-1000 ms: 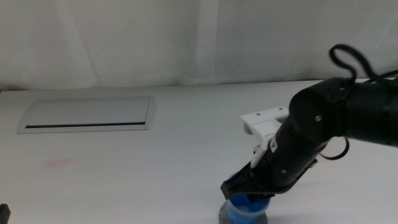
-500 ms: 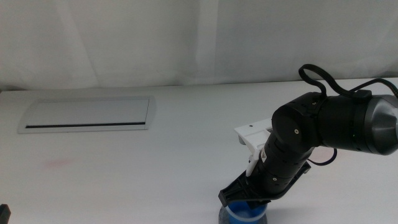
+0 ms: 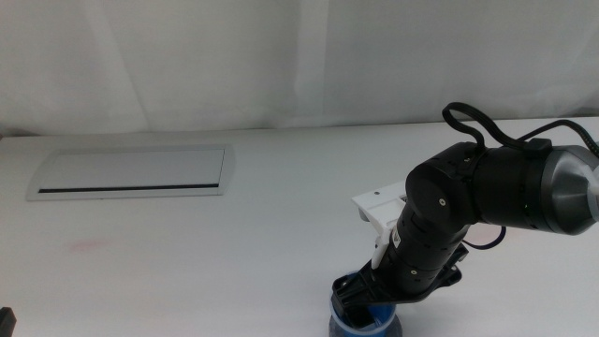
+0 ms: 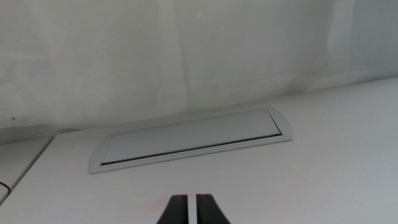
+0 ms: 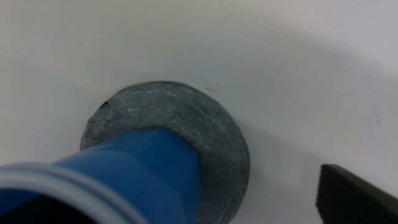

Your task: Place an empty cup on a cup mat.

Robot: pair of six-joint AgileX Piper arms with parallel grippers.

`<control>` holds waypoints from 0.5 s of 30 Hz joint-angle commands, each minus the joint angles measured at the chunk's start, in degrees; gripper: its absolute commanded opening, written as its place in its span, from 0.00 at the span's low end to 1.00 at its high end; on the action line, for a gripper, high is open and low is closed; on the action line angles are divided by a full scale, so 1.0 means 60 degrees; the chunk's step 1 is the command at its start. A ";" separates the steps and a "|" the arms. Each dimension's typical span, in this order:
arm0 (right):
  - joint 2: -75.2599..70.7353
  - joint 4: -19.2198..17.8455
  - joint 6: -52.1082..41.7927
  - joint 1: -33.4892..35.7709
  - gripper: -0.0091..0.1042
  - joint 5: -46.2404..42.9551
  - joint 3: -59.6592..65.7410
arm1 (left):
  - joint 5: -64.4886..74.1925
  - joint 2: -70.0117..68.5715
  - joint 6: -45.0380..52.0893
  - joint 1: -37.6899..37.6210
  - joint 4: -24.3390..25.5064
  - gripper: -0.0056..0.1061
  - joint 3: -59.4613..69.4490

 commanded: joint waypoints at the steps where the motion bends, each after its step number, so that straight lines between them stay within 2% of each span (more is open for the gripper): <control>1: 0.0007 -0.0258 0.0002 0.0000 0.99 -0.0052 -0.0029 | 0.0010 -0.0206 -0.0048 -0.0059 -0.0085 0.02 0.0170; 9: -0.0011 -0.0343 -0.0017 0.0000 0.99 -0.0051 -0.0182 | 0.0010 -0.0206 -0.0048 -0.0059 -0.0085 0.02 0.0170; 15: -0.0048 -0.0919 0.0050 0.0000 0.99 0.0596 -0.0785 | 0.0010 -0.0206 -0.0048 -0.0059 -0.0085 0.02 0.0170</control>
